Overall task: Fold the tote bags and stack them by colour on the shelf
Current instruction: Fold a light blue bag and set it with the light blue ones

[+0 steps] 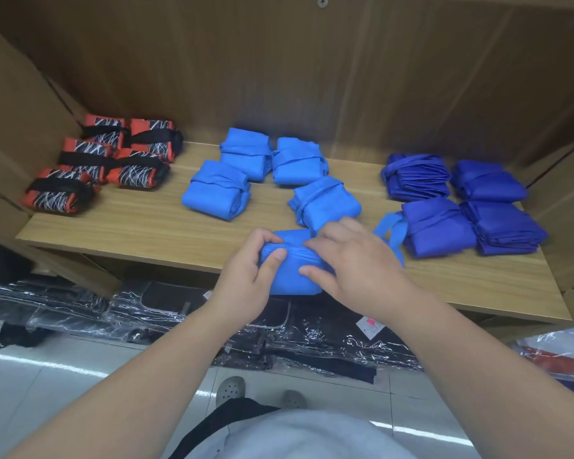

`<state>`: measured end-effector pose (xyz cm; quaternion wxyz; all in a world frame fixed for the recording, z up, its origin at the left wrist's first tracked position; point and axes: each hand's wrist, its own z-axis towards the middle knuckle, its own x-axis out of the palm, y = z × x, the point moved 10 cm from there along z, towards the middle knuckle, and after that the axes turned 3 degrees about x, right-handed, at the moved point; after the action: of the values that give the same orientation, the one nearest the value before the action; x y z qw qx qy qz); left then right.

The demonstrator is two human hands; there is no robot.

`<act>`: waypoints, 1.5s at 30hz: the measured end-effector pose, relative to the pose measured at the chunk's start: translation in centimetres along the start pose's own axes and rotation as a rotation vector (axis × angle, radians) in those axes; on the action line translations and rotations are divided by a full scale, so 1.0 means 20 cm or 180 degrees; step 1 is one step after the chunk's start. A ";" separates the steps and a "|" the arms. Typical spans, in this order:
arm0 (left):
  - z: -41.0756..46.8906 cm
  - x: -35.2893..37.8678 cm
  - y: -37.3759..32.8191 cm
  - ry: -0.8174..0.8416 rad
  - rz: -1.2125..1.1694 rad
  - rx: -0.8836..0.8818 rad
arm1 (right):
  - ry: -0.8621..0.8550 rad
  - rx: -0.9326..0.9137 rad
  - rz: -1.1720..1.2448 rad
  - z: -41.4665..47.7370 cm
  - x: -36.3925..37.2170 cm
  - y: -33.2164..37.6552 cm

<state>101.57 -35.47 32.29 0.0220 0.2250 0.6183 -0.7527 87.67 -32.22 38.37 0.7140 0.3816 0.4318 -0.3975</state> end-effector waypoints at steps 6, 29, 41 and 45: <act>0.05 -0.01 0.01 0.0010 0.0008 -0.0082 | 0.0966 0.0333 0.0416 0.04 0.17 -0.08; 0.27 -0.02 0.12 -0.0062 0.1701 0.0006 | -0.0265 0.1677 0.1341 0.02 0.29 -0.24; 0.21 -0.02 0.06 -0.0329 0.1268 0.0681 | 0.0574 0.1925 0.1341 -0.01 0.39 -0.18; 0.20 -0.01 0.04 -0.0110 0.0437 0.0358 | 0.0359 0.1977 0.2177 -0.01 0.37 -0.19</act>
<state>100.85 -39.46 32.09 0.0715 0.2548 0.5577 -0.7867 86.54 -35.28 30.65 0.6314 0.7189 0.1799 -0.2284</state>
